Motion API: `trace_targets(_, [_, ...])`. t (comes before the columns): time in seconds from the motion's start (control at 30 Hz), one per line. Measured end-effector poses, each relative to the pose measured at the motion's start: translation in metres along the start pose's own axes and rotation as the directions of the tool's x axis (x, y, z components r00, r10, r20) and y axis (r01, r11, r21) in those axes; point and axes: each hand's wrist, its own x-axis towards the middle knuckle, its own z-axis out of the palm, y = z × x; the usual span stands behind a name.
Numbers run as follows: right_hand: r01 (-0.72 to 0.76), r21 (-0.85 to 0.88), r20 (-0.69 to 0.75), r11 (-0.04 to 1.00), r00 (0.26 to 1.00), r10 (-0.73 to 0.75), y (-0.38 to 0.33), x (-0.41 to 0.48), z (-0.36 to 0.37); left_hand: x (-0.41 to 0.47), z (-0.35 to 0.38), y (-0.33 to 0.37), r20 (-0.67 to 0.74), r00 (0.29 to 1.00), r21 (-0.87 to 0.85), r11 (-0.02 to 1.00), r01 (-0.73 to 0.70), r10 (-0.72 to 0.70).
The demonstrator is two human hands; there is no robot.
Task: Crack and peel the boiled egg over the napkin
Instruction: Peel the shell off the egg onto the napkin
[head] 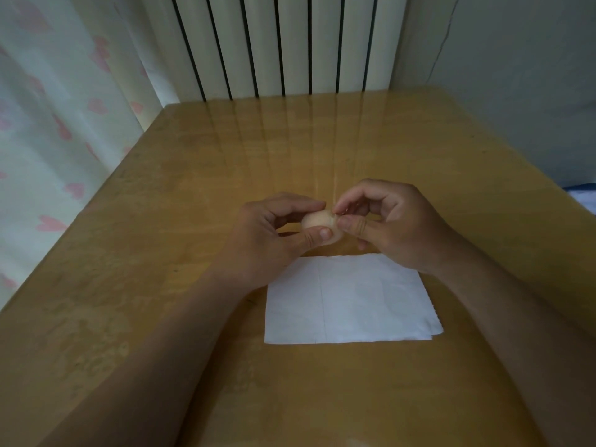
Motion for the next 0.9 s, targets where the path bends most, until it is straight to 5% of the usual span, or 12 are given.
trace_targets(0.6, [-0.041,-0.068,0.15,0.997,0.987,0.051,-0.013,-0.001,-0.009,-0.003,0.002,0.006,0.042,0.999,-0.082,0.996,0.03,-0.026])
trace_targets(0.9, [-0.123,0.019,0.203,0.992,0.972,0.116,-0.019,-0.005,-0.016,-0.001,-0.008,0.011,-0.088,0.991,-0.026,0.994,0.104,-0.106])
